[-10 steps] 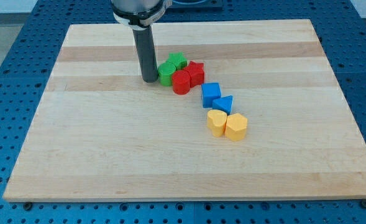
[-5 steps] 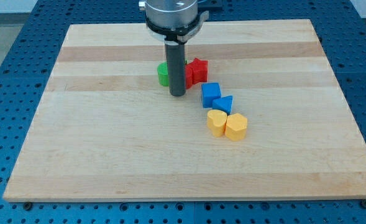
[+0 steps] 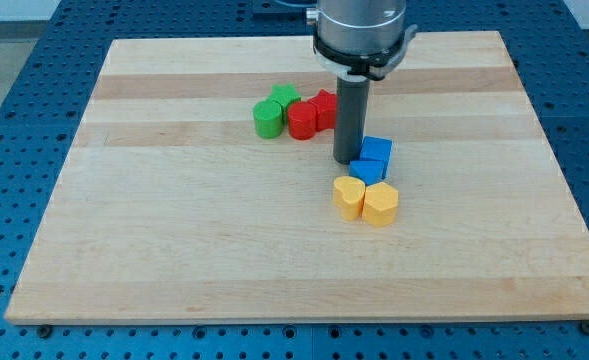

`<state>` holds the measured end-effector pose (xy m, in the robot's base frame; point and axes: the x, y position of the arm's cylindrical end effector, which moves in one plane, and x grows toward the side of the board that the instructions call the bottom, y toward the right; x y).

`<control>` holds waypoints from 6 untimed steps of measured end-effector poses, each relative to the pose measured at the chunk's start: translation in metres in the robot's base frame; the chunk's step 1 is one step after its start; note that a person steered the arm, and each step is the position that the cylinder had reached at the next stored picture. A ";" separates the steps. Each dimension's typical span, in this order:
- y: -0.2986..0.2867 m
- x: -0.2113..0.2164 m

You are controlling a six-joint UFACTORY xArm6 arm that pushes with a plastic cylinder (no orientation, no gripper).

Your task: Push the blue triangle into the yellow blocks with the blue cube

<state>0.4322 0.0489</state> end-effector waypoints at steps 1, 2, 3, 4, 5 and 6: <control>0.008 0.003; 0.008 -0.004; 0.009 -0.024; 0.035 -0.029; 0.040 -0.027; 0.040 -0.008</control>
